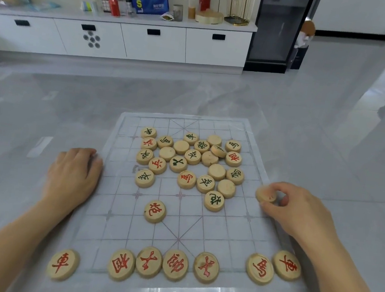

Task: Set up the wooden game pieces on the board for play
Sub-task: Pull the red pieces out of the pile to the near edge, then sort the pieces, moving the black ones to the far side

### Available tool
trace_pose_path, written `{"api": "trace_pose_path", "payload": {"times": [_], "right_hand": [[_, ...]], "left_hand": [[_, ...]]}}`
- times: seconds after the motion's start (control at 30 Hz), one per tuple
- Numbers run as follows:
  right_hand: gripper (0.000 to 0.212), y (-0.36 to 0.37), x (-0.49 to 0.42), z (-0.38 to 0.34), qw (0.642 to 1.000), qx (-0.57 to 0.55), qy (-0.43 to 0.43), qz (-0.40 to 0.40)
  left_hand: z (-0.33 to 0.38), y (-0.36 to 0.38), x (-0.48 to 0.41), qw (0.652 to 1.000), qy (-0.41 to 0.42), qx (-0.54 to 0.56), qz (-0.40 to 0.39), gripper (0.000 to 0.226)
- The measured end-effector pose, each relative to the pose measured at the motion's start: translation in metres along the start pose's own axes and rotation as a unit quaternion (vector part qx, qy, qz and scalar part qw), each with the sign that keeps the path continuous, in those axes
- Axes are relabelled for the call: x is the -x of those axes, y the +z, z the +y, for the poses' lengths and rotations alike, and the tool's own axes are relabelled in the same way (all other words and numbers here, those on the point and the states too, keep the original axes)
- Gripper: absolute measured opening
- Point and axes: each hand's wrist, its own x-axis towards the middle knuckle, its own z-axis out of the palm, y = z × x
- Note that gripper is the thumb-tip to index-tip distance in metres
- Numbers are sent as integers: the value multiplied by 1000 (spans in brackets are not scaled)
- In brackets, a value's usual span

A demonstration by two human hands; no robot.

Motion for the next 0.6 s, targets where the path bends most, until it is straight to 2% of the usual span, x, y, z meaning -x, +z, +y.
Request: {"api": "trace_pose_path", "payload": {"times": [0.13,0.2,0.3,0.33,0.47,0.6], "right_hand": [[62,-1,0,-1,999,-24,16,-21],[65,-2,3,-4,999,-32,4,11],[46,-4,12,-12,992,-48,-52,108],[40,-3,14,-18,989,-56,-73,116],[24,7,1,-45,987,-104,-112,49],[20,13,-42,-81,985,-62,-155,42]], "left_hand": [[1,0,2,1000,23,2,-1,47],[1,0,2,1000,26,1,-5,49],[2,0,-1,999,32,1,-9,50],[2,1,-2,999,31,1,-12,50],[0,4,-3,999,35,9,-14,52],[-3,6,-4,999,32,26,-10,52]]}}
